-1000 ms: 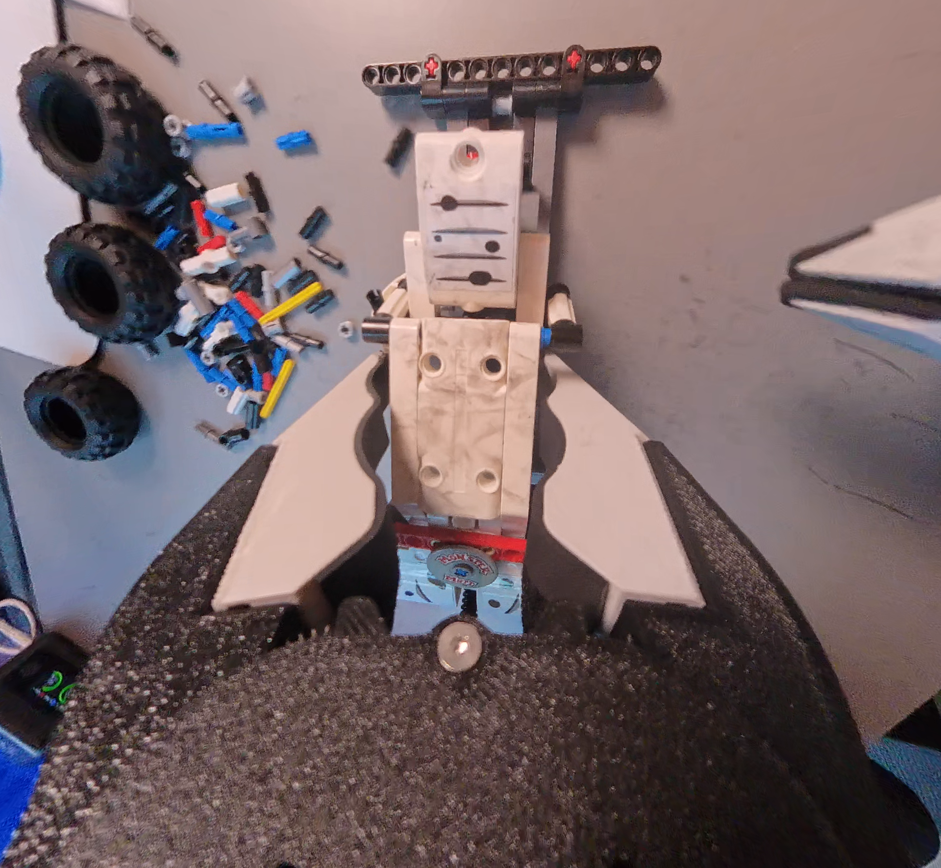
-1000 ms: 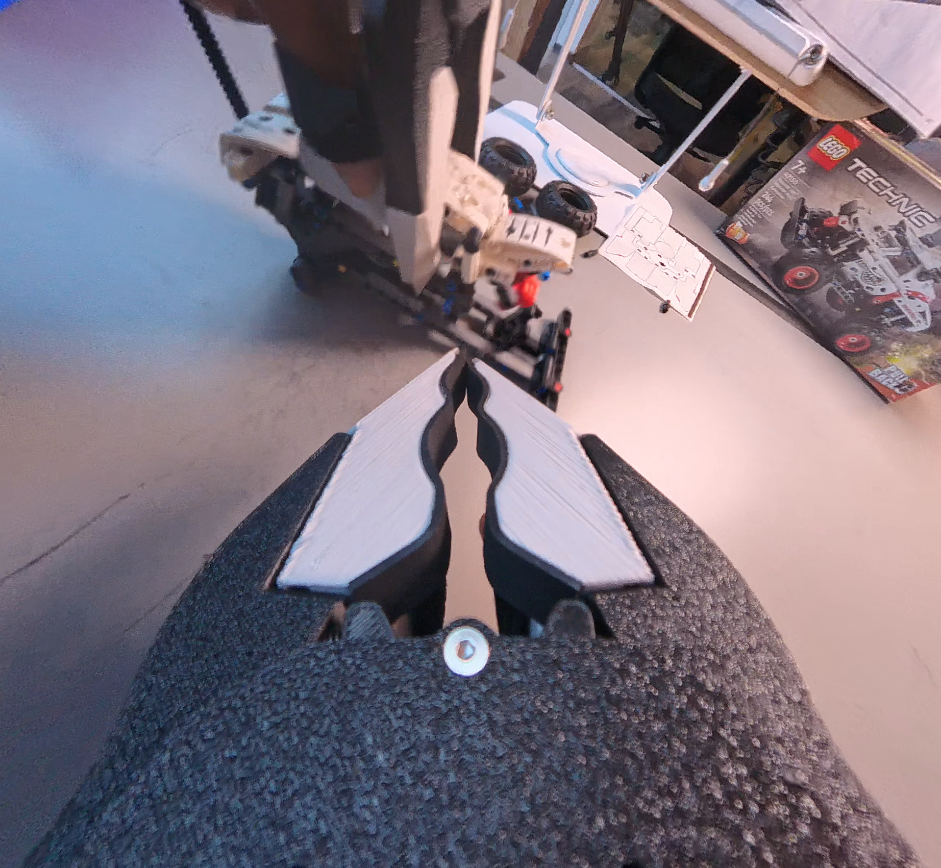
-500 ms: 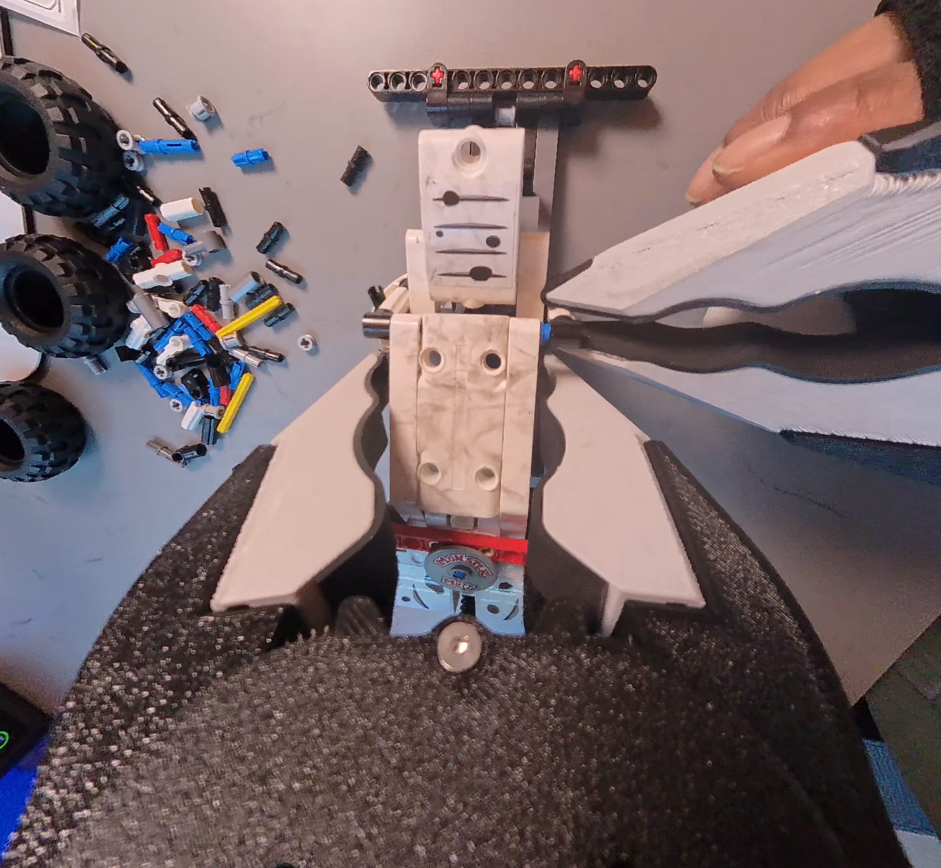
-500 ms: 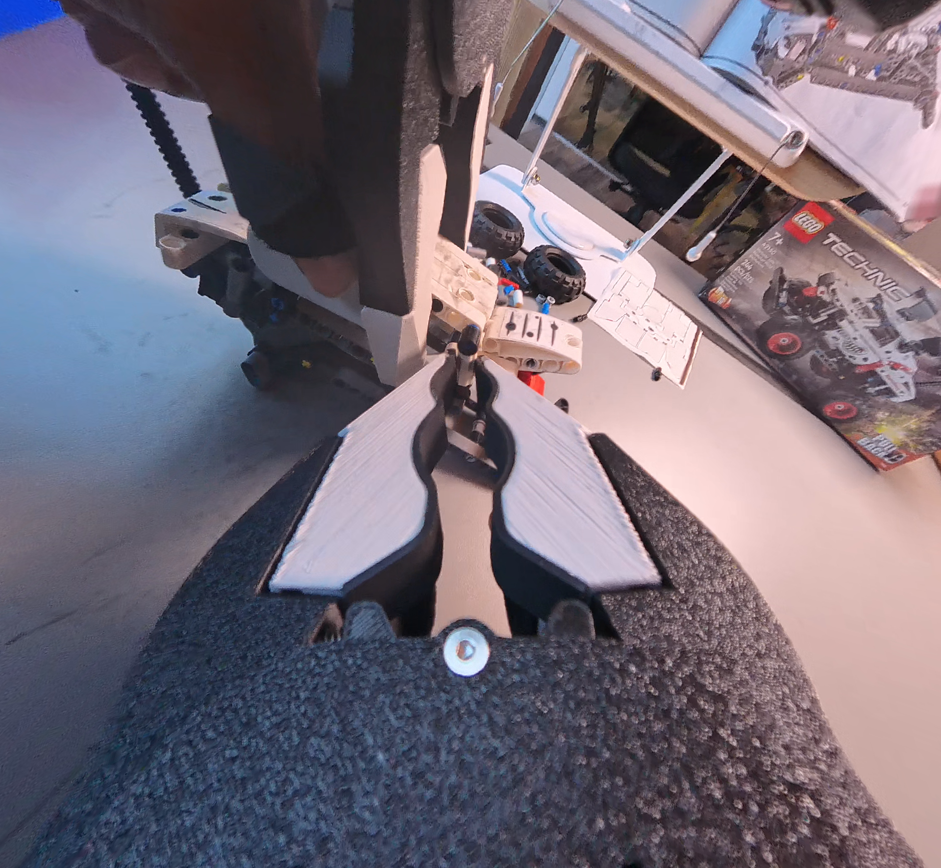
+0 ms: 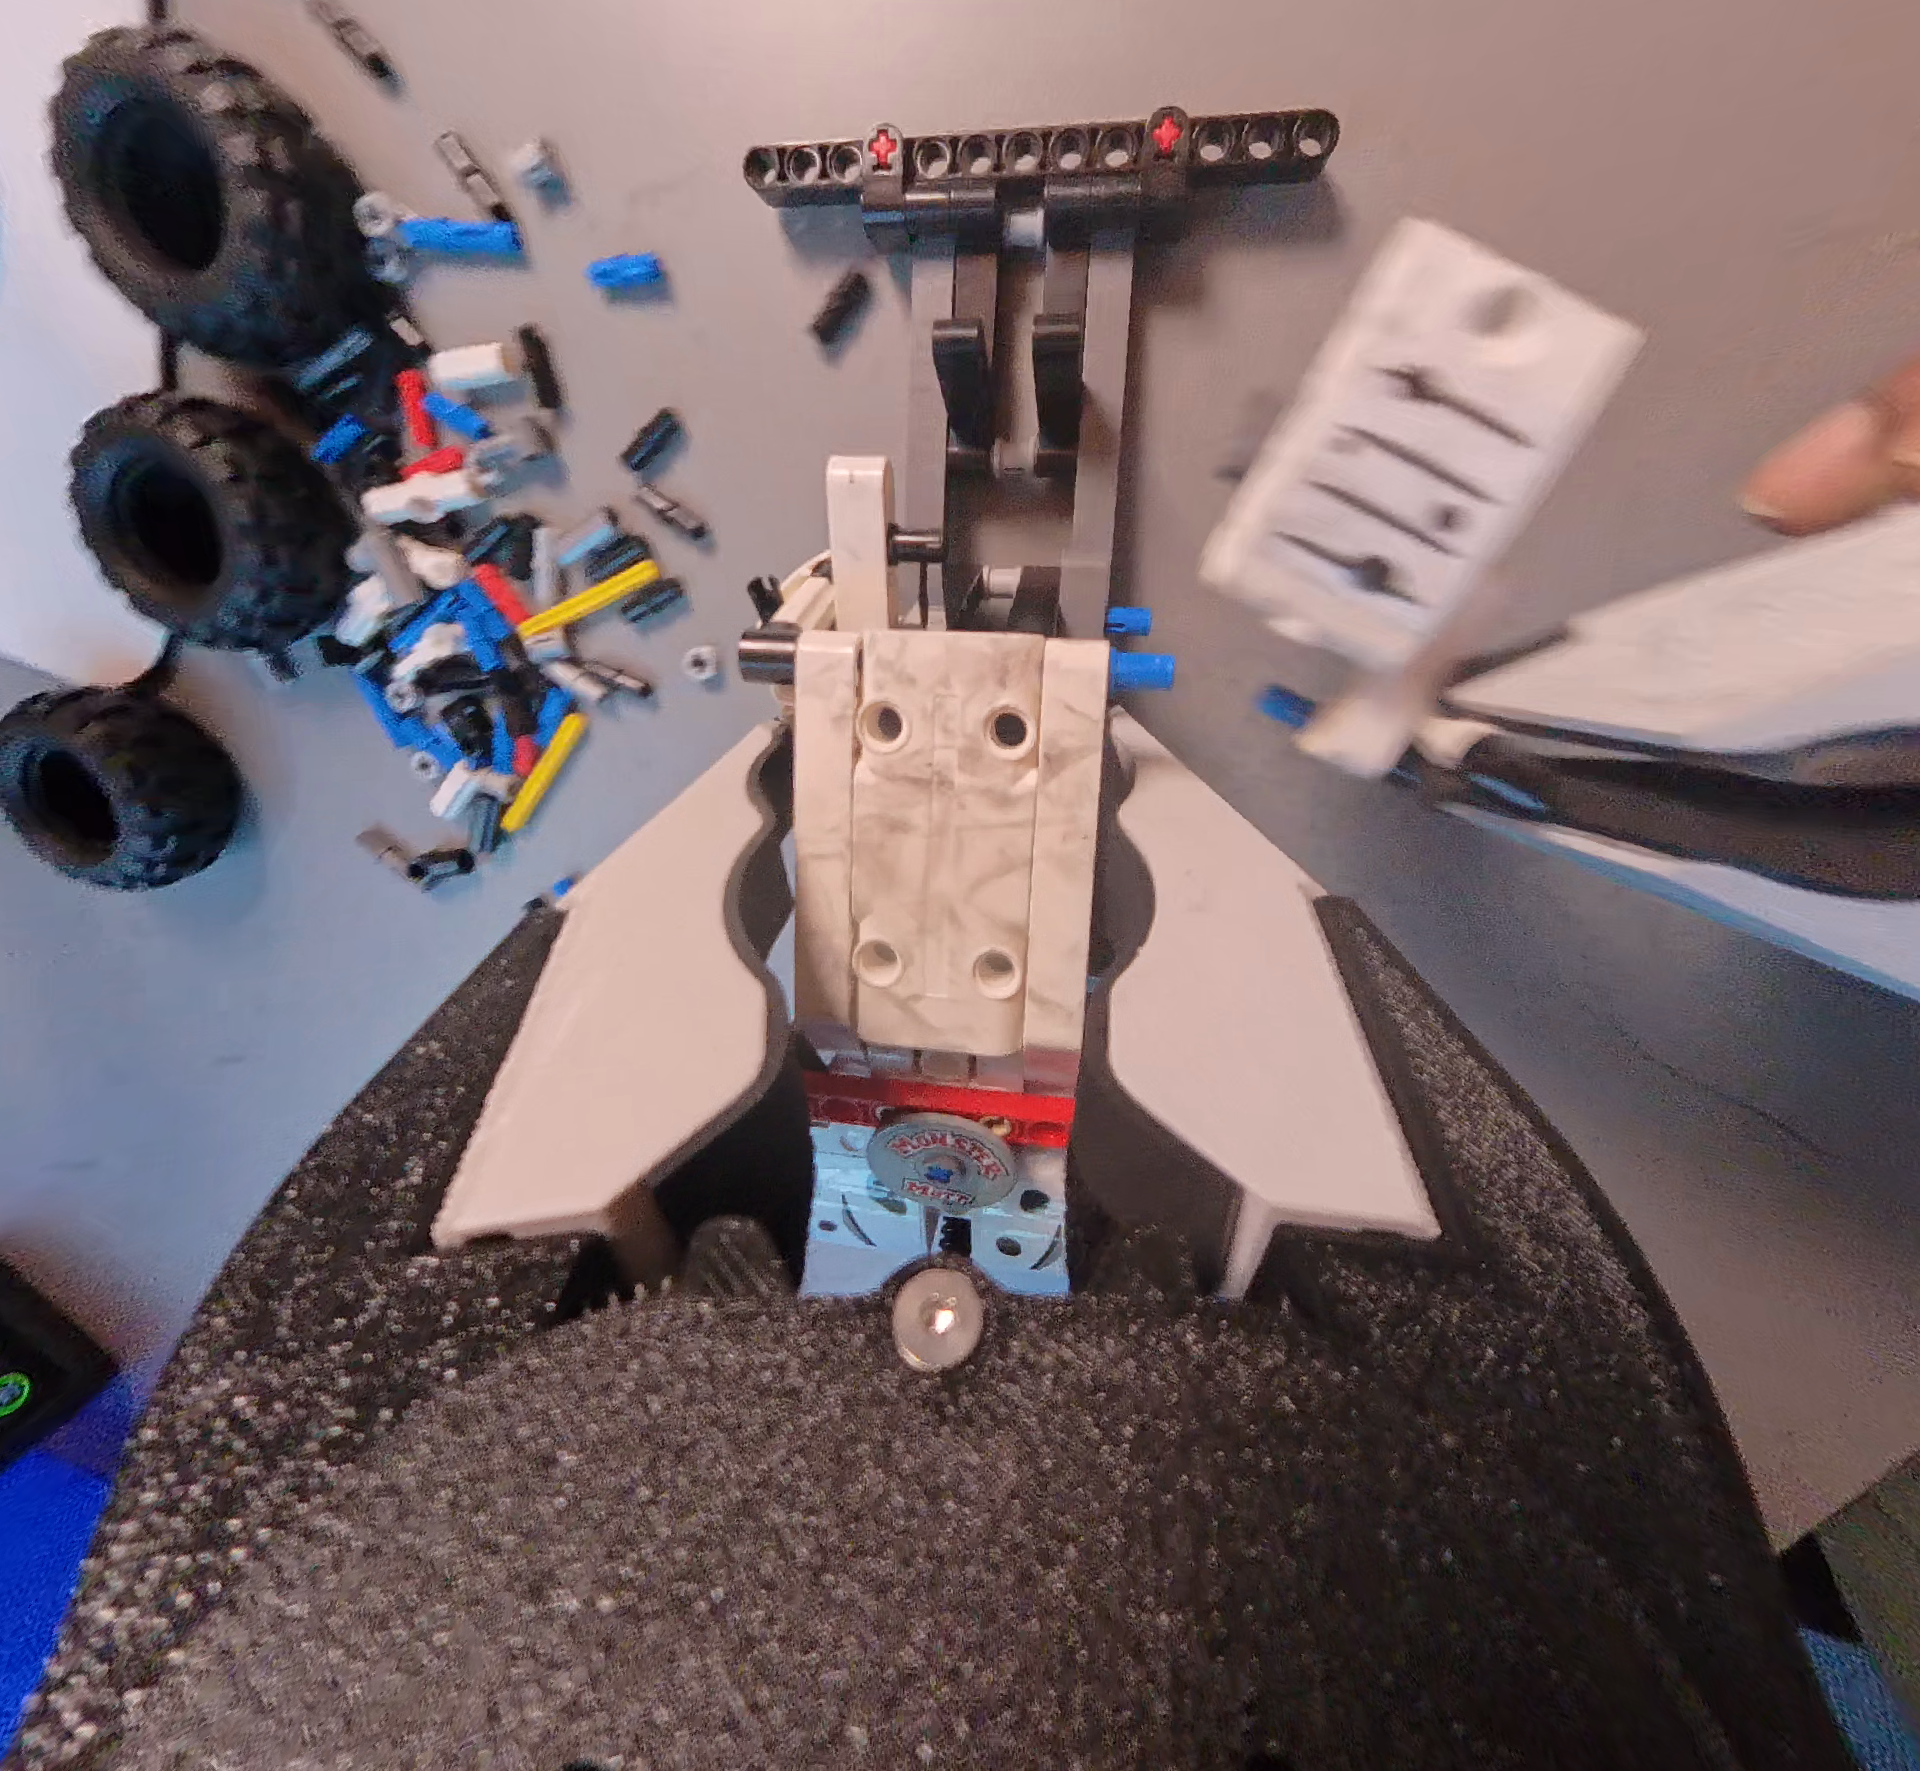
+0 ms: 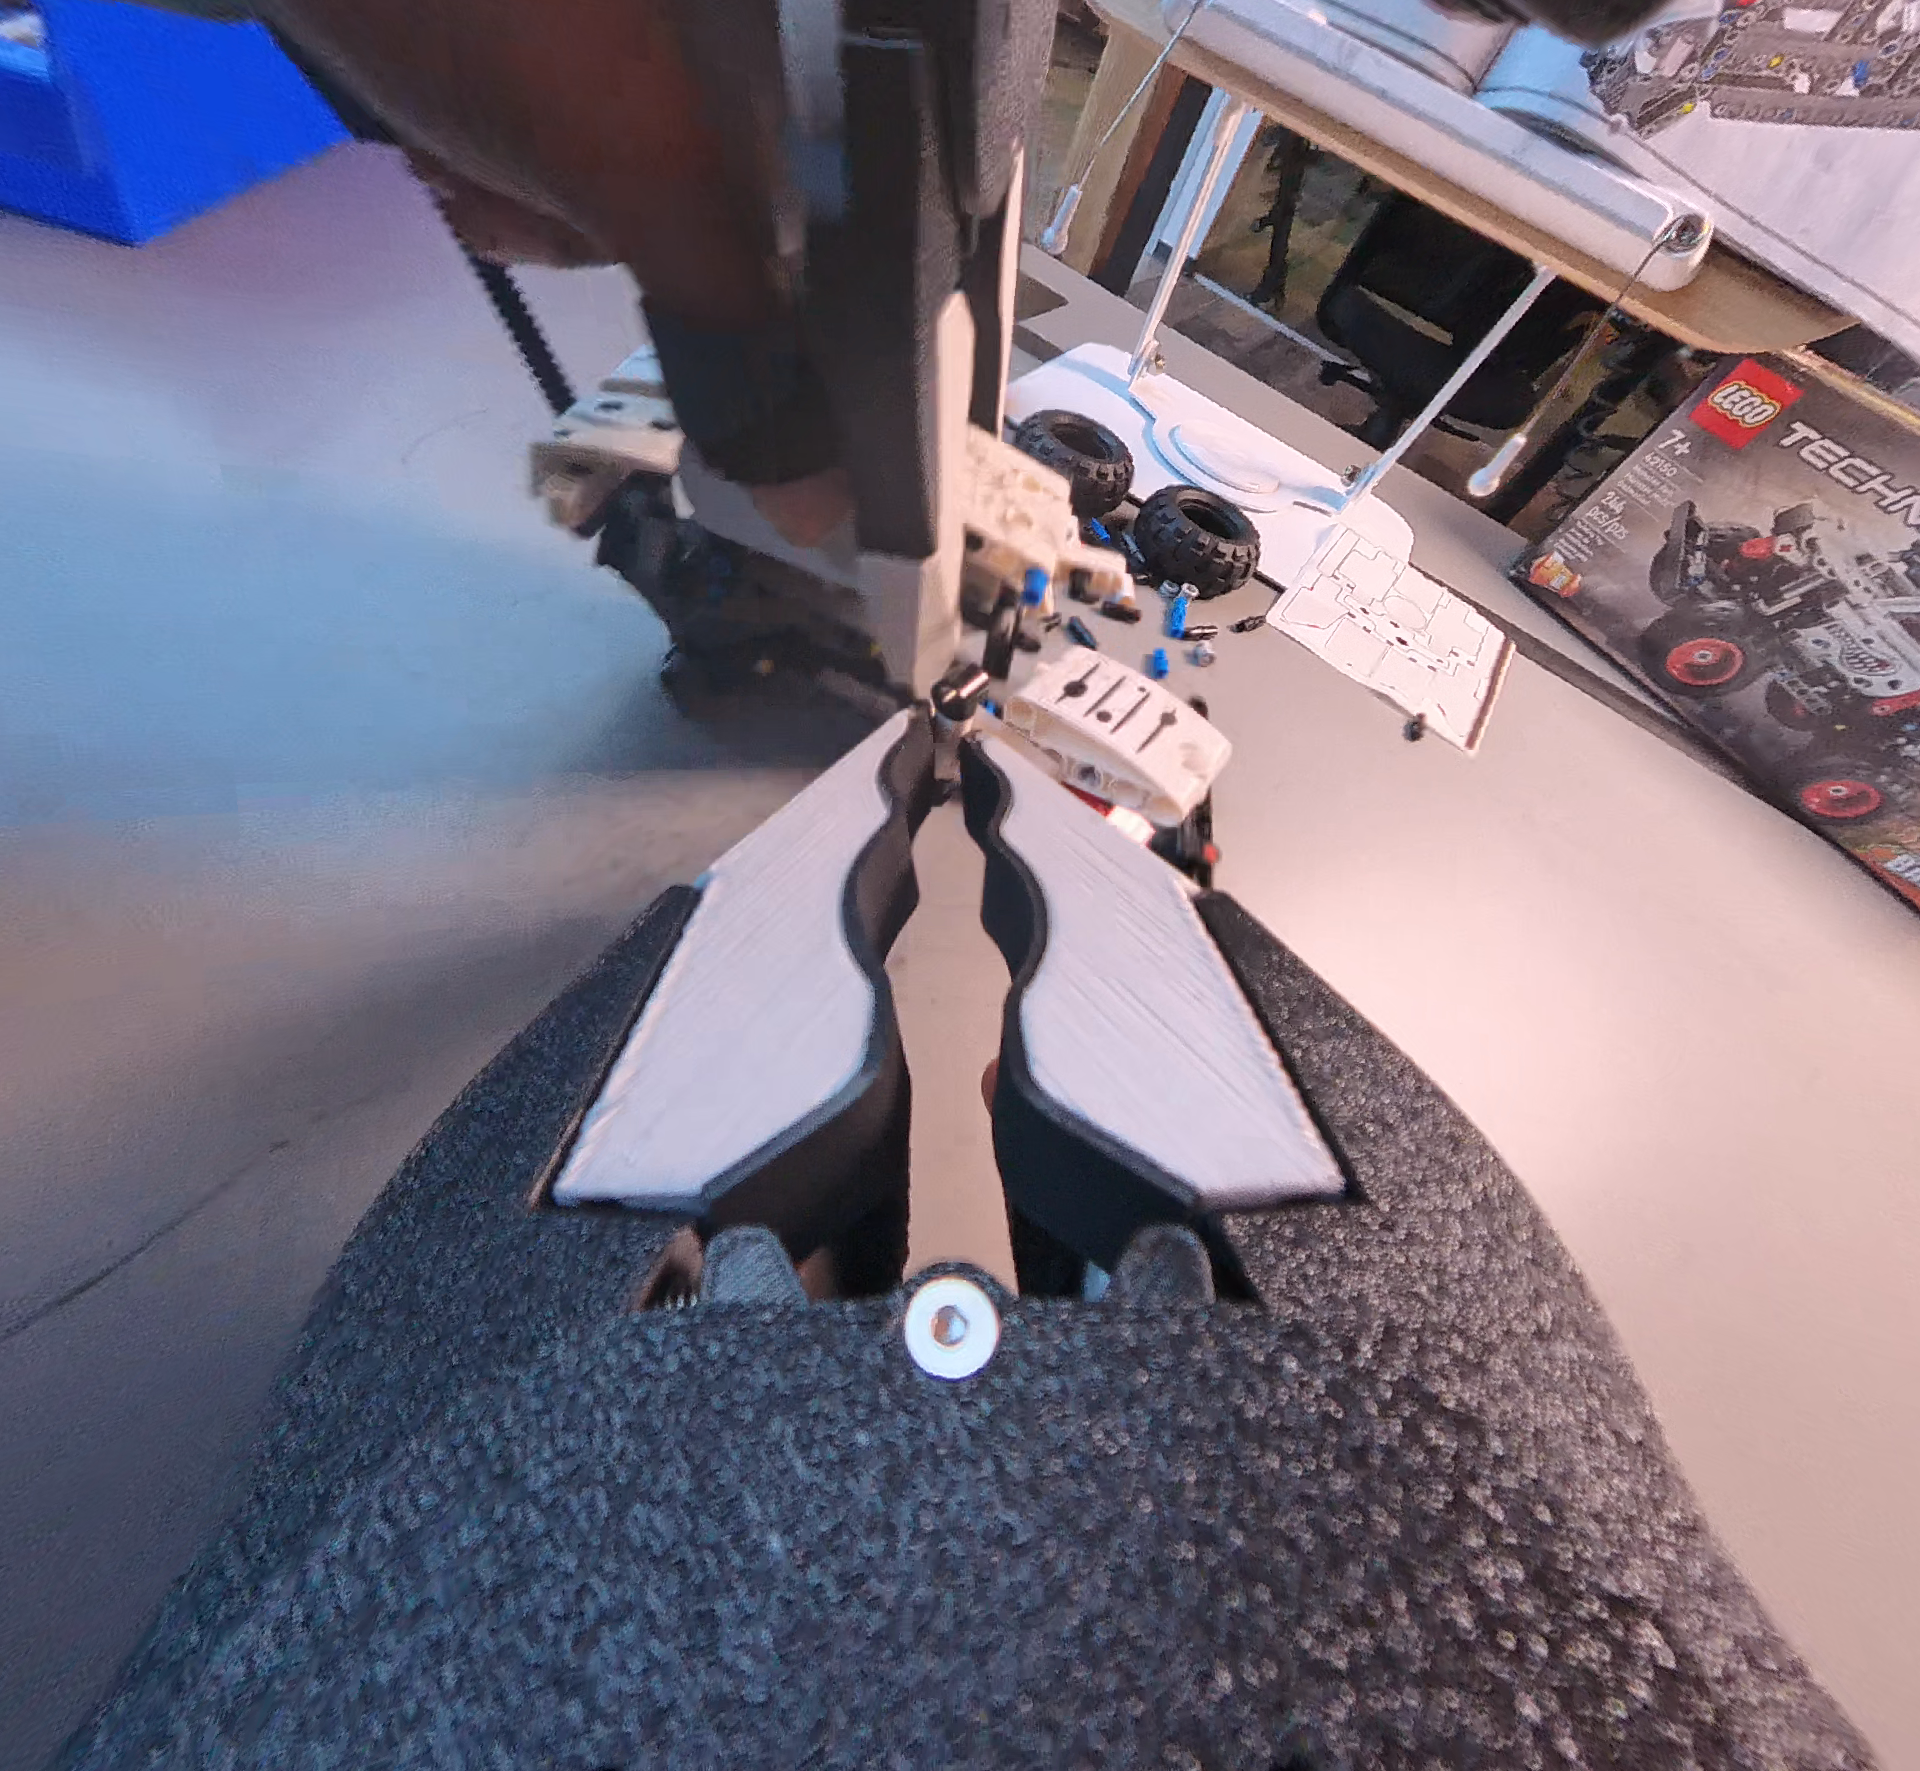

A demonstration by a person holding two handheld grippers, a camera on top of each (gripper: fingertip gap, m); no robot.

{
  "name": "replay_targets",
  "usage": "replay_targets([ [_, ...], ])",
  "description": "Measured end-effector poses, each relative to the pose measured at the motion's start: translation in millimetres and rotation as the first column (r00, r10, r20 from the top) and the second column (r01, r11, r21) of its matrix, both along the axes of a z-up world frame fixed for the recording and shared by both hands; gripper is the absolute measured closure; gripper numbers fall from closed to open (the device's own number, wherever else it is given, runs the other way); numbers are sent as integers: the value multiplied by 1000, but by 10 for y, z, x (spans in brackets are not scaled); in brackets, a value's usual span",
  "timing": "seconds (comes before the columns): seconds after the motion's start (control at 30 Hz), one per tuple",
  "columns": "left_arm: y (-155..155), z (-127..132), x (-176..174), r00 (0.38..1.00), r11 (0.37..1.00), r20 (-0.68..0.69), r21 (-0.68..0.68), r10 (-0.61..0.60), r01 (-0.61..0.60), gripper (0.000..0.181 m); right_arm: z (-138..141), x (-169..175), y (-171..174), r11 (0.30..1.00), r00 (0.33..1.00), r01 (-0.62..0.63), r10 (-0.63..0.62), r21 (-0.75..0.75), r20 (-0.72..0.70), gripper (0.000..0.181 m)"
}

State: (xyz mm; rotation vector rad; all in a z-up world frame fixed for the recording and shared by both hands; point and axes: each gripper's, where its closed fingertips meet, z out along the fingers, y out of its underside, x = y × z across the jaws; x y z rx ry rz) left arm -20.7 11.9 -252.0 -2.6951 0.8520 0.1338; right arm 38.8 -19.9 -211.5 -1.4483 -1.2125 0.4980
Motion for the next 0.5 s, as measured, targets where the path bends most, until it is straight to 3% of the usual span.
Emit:
replay_targets([
  [0.03,-2,2,-62,1000,1000,5,-8,13,-13,124,-23,33,-70,1000,1000,-5,5,-4,4,179],
  [0.13,-108,4,168,995,995,22,-25,-101,101,123,-40,83,-42,997,1000,8,-7,-73,9,178],
  [0.5,-104,-1,187,994,994,21,-17,-110,110,123,-2,52,35,995,1000,-16,18,-95,18,177],
])
